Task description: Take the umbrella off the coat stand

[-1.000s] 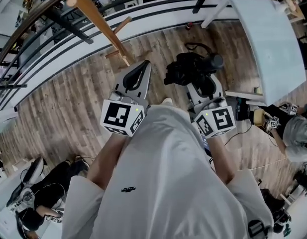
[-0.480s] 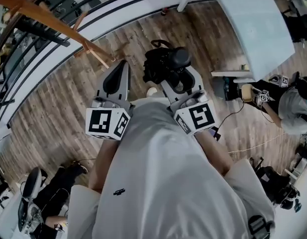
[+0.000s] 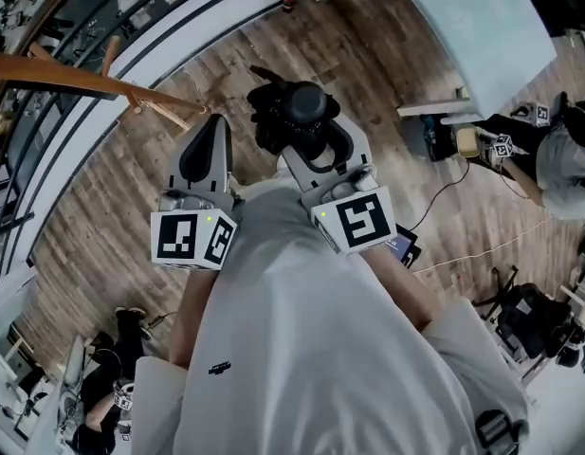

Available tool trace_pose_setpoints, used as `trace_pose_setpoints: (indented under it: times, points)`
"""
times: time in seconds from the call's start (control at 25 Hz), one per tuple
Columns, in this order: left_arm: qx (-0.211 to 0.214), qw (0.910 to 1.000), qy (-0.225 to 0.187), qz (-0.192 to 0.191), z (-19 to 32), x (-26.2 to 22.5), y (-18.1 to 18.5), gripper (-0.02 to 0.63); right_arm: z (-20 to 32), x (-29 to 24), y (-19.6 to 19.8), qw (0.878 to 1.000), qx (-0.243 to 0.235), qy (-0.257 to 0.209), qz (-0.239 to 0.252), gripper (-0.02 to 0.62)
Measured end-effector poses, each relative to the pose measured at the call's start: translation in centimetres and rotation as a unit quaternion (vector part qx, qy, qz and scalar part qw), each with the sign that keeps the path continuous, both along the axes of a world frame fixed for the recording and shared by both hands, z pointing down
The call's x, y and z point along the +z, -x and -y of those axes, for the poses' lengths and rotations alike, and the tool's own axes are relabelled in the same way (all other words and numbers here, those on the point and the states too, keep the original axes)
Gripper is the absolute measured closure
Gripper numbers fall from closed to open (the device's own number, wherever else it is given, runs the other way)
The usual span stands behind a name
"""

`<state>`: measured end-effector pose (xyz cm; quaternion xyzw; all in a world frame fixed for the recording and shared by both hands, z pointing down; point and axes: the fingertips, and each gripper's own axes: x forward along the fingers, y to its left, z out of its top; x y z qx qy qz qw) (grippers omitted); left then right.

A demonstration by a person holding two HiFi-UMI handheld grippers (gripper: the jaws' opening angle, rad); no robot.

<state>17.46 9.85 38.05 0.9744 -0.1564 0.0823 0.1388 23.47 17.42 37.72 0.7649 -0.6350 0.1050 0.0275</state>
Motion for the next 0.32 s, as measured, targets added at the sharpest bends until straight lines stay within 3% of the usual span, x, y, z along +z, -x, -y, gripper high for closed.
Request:
trace_pose_setpoints:
  times: [0.32]
  points:
    - [0.015,0.9998,0.006,0.009,-1.8,0.6,-1.0,0.583,-2.8,1.6,-0.7,0.999,0.014,0.012,0.03,0.348]
